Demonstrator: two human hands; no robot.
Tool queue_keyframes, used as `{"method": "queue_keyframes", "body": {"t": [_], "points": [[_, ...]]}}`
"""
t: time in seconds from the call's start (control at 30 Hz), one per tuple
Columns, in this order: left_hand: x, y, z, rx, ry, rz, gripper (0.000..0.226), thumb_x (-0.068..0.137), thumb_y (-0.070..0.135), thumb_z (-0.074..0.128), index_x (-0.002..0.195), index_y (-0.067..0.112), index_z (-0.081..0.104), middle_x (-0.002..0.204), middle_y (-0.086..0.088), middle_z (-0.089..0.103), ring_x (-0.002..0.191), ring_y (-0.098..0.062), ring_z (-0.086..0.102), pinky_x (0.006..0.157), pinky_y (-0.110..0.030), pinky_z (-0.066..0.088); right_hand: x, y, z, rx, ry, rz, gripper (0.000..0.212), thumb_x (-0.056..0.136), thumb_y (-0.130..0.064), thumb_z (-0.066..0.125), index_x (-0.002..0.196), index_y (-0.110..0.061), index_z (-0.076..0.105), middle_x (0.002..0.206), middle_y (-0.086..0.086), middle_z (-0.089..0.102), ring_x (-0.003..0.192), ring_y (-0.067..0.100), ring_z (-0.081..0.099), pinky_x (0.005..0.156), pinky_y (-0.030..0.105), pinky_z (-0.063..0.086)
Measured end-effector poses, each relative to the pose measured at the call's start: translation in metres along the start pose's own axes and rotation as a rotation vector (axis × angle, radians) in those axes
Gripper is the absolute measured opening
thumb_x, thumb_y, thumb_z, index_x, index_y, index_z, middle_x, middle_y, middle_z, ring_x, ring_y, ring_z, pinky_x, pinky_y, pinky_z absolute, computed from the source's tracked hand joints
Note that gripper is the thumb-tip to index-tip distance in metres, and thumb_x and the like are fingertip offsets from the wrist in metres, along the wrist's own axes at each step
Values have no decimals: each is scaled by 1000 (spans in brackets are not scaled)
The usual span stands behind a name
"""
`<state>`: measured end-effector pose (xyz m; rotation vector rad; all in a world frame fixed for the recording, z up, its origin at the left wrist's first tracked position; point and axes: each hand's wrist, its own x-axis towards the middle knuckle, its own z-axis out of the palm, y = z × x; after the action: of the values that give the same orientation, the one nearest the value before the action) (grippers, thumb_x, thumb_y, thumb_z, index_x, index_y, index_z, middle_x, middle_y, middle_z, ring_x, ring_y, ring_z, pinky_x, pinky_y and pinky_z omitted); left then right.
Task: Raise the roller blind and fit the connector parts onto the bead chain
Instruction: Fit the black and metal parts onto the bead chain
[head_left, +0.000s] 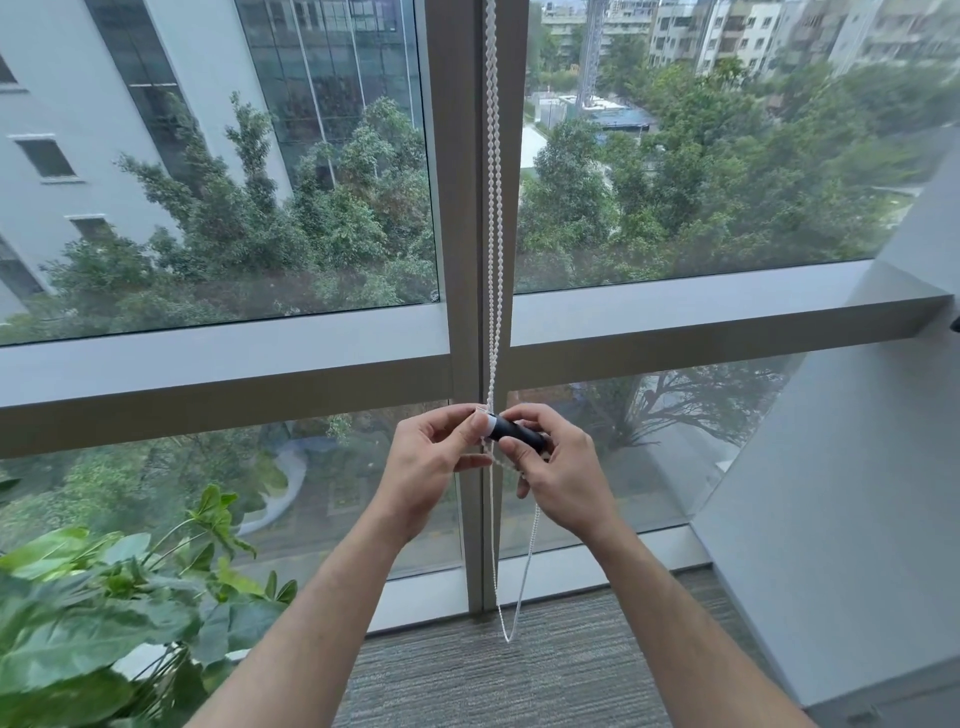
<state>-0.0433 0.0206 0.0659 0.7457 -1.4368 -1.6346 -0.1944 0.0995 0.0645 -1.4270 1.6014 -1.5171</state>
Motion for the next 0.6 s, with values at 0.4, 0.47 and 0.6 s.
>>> {"method": "queue_keyframes", "body": {"t": [0.4,0.47,0.6], "points": [[-3,-4,1,32,-66,-28,30,75,31,82,98,12,78,99,-14,78,91,-23,71,87,-46,57,-1,16,8,53,-165,98,19,98,-16,54,116,-19,60,95,-8,63,81,2,56,78,27,45],[-4,-4,3,25,-73,-25,28,74,27,81,98,15,79,98,-12,78,90,-20,71,85,-42,57,-2,16,9,116,-169,141,26,99,-28,49,120,-17,59,108,-1,64,96,7,60,88,29,45],[-6,-6,8,-7,-83,17,30,74,17,80,104,12,77,104,-30,71,92,-23,66,79,-27,57,-2,11,7,139,-215,170,46,93,-57,45,124,-27,59,124,4,63,114,10,59,90,18,45]]}}
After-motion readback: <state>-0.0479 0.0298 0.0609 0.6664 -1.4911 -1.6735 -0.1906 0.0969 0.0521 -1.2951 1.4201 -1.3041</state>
